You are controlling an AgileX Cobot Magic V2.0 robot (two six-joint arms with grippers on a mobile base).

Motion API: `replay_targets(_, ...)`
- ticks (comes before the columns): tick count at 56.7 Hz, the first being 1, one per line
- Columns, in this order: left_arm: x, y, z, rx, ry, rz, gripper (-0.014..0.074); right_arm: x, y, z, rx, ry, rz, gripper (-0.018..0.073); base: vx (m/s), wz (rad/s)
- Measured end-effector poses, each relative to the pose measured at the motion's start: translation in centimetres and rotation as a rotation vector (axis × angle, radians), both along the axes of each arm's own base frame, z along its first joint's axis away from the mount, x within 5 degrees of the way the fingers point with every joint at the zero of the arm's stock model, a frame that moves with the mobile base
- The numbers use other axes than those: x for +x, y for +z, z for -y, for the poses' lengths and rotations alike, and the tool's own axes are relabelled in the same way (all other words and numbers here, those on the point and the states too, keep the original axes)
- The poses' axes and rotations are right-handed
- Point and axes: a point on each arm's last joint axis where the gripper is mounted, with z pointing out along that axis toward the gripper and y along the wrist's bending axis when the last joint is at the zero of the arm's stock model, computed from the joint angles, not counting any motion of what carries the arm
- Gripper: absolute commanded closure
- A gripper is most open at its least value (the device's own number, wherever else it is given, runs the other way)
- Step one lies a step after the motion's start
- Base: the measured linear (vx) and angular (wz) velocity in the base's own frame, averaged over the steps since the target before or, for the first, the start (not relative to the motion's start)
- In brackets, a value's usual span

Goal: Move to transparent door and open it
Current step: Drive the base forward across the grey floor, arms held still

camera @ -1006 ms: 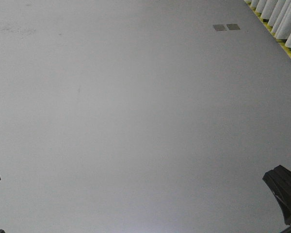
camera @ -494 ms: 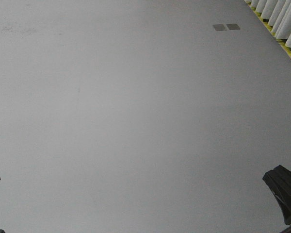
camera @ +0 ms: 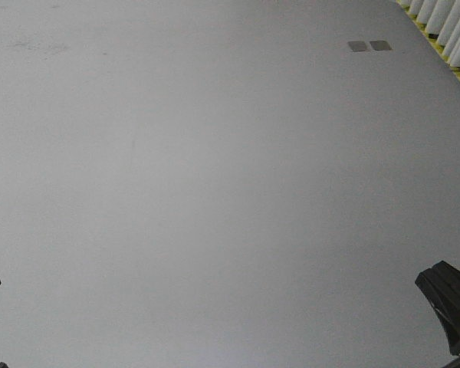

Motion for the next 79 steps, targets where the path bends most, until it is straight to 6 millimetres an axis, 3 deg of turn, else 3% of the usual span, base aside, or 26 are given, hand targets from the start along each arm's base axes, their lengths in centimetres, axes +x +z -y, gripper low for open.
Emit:
replay_targets(32,0.00,0.00,0.00,0.000,0.000,0.000,0.0596,0.00,0.00,0.00,0.000,0.000,0.000,0.0561,0.19,0.07)
replay_targets(79,0.00,0.00,0.00,0.000,0.000,0.000,0.0596,0.00,0.00,0.00,0.000,0.000,0.000,0.0561,0.41,0.28)
